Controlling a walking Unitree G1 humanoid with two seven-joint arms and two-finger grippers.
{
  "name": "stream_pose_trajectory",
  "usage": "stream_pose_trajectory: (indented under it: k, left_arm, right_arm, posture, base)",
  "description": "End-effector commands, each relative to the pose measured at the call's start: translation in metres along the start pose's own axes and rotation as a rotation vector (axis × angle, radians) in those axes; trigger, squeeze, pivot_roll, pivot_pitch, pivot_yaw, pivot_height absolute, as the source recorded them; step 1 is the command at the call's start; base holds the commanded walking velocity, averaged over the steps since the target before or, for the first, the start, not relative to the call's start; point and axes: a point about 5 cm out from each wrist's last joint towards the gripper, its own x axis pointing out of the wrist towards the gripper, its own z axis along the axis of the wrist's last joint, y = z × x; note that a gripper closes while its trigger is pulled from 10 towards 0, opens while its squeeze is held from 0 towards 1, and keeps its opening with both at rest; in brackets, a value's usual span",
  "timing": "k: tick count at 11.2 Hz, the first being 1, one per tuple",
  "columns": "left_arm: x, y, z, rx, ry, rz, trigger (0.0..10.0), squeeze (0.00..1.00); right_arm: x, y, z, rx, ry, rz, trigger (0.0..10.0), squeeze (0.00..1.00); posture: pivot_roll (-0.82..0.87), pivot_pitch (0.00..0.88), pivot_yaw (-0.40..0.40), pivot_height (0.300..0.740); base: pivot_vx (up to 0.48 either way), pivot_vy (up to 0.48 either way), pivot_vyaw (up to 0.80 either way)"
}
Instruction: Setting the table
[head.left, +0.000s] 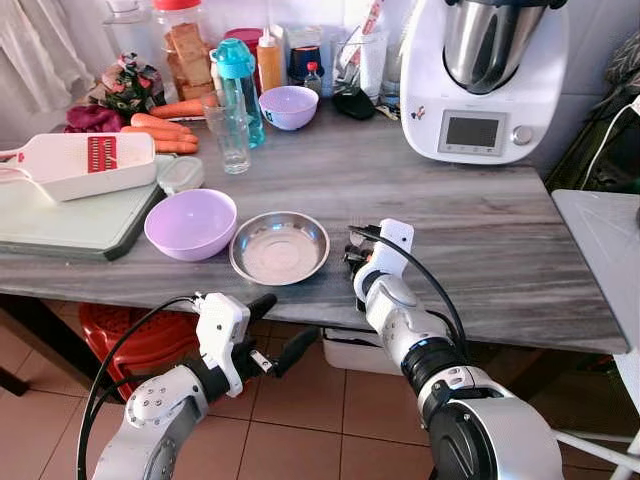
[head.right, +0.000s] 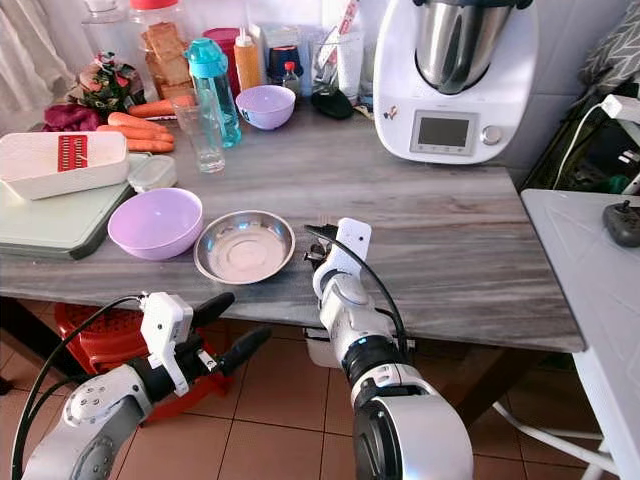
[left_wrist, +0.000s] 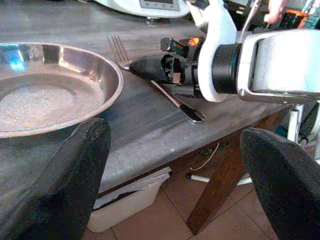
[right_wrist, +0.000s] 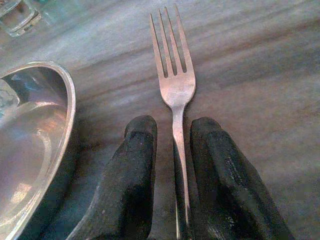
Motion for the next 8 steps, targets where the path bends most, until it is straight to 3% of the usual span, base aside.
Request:
stream_pose_trajectory:
  k: [1,6,8]
  left_arm:
    - [0.0,-0.001,0.002,0.02,0.002,-0.015,10.0,0.0]
    - [0.002,0.0,0.002,0.024,-0.003,-0.017,10.0,0.0]
    - [0.004,0.0,0.005,0.028,-0.018,-0.014,10.0,0.0]
  right_arm:
    - [-0.001,0.021,-0.007,-0.008,0.021,0.049,10.0,1.0]
    - [-0.008,0.028,0.029,-0.056,-0.21,0.105,10.0,1.0]
    - [-0.025,0.016,0.047,-0.102,-0.372,0.112,10.0,1.0]
  posture:
    - [0.07,0.035,0.015,0.74]
    - [0.06,0.032,0.023,0.74]
    - [0.06,0.03,0.022,0.74]
  base:
    - [0.0,0.0,0.0]
    - [0.0,0.0,0.0]
    - [0.0,0.0,0.0]
